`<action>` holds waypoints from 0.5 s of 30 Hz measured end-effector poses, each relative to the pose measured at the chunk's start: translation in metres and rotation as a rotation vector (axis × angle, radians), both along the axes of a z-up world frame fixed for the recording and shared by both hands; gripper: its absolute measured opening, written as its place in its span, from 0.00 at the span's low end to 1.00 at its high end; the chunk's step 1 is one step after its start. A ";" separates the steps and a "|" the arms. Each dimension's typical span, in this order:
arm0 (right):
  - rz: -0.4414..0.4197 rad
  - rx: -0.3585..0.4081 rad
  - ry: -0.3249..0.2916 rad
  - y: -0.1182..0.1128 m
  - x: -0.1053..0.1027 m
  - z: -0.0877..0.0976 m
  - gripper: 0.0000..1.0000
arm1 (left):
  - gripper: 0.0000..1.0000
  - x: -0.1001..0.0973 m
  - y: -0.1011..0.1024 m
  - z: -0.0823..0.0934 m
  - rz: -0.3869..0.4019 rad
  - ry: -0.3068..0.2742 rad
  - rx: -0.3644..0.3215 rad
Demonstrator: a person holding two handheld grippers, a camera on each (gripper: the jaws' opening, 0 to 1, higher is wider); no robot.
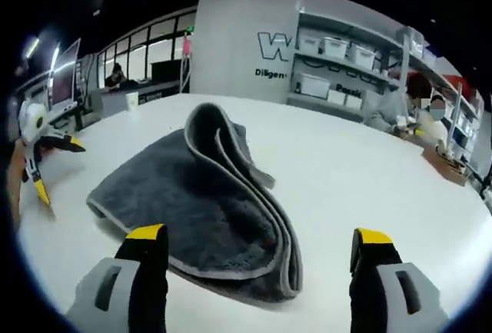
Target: Open the folded towel by lifting each exposed corner and separating the folded layers until the towel lies flat within the target outline without major curled edges
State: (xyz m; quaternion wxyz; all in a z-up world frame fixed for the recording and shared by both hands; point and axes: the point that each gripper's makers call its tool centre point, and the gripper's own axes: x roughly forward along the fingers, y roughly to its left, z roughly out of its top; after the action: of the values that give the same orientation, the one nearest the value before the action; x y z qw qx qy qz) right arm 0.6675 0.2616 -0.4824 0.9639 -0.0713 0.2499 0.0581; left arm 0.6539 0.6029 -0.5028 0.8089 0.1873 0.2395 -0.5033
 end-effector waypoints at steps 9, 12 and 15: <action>0.056 -0.036 -0.017 0.017 0.005 0.006 0.99 | 1.00 -0.001 0.000 0.004 -0.002 0.002 -0.016; 0.071 -0.046 -0.027 0.023 0.007 0.010 0.99 | 1.00 -0.002 0.000 0.005 -0.003 0.000 -0.016; 0.074 -0.058 -0.041 0.028 0.011 0.016 0.99 | 0.99 -0.002 0.000 0.005 -0.006 0.000 -0.020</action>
State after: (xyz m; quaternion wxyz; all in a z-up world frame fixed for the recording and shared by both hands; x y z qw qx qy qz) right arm 0.6787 0.2892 -0.4664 0.9635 -0.1097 0.2288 0.0851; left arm 0.6517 0.6030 -0.4975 0.8093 0.1799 0.2338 -0.5079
